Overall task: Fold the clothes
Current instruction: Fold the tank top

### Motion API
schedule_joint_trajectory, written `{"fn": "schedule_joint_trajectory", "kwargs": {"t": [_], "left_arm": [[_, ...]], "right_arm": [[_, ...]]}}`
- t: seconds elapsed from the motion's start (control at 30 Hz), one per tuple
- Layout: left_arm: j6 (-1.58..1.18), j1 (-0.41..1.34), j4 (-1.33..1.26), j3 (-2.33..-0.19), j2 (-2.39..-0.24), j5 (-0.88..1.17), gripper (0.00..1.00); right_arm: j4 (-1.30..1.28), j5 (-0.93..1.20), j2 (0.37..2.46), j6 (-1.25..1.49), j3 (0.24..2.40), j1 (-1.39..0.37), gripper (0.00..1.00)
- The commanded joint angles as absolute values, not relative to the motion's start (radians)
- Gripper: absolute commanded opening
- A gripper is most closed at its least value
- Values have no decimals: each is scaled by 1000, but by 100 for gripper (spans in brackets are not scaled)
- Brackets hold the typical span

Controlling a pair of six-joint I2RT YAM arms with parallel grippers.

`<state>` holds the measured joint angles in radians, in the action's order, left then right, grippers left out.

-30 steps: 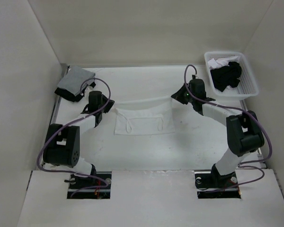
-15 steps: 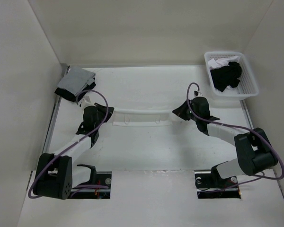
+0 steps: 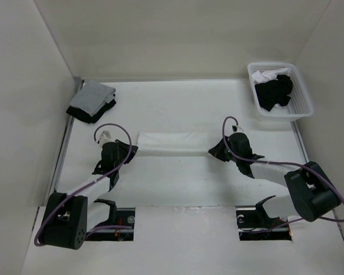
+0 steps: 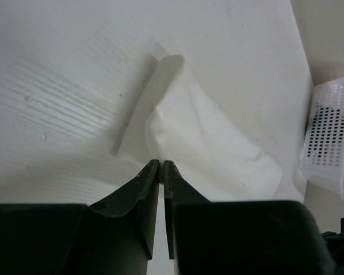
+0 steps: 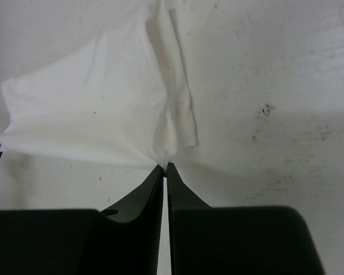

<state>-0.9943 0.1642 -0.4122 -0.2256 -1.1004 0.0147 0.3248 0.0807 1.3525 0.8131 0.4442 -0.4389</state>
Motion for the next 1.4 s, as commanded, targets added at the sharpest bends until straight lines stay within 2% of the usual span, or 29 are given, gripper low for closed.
{"fn": "schedule_joint_trajectory", "kwargs": {"t": [0.0,0.13,0.2,0.43,0.6,0.7,1.03,1.17,1.23,1.37], "left_arm": [[-988,154,-460,-189,-1085,25,9],[-996,140,-448,-163,-1046,31,24],[-1000,130,-424,-160,-999,43,29],[-997,189,-279,-254,-827,-8,27],[-970,350,-363,-354,-1007,-84,27],[-962,351,-480,-364,-1147,-86,26],[-988,160,-705,-316,-1480,26,23],[-1017,146,-773,-284,-1476,71,23],[-1023,150,-767,-273,-1436,74,23],[-1025,175,-691,-259,-1324,64,23]], "right_arm": [[382,49,1364,833,413,-455,11],[384,49,1321,838,390,-455,30],[376,63,1295,822,402,-455,38],[364,83,1342,772,495,-443,51],[362,123,1492,770,592,-407,52],[357,111,1542,784,618,-401,50],[371,175,1657,828,669,-381,38],[457,224,1693,882,651,-355,16],[504,230,1678,906,621,-338,10],[517,203,1573,914,549,-311,6]]}}
